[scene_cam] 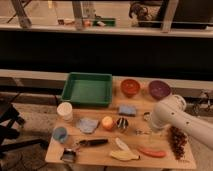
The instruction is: Place fork in tray
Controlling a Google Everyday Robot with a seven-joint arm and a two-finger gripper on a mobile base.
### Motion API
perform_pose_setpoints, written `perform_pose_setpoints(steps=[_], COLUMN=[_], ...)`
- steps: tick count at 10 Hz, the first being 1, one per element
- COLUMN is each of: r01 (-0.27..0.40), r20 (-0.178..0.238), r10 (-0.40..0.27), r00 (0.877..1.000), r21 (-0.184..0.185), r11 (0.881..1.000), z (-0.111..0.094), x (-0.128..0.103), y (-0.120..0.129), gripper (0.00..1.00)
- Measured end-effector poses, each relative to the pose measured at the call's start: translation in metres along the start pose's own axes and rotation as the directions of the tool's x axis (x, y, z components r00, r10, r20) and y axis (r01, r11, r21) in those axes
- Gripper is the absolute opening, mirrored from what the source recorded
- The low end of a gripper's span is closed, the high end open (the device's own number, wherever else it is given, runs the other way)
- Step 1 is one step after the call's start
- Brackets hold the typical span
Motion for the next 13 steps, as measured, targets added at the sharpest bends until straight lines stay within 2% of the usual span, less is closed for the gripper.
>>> perform_pose_setpoints(steps=[4,8,13], r01=[0.01,-0.028,-0.066], r20=[-0.009,-0.028,-0.032], r10=[-0.01,0.027,0.064], r00=[1.0,0.999,0.997], r21=[0.0,-0.038,-0.047], r11=[1.0,0.999,0.997], z=[0.01,0.027,0.031], x=[-0.002,0.008,0.02], y=[0.004,0.0,0.001], gripper=[0.8,0.8,0.8])
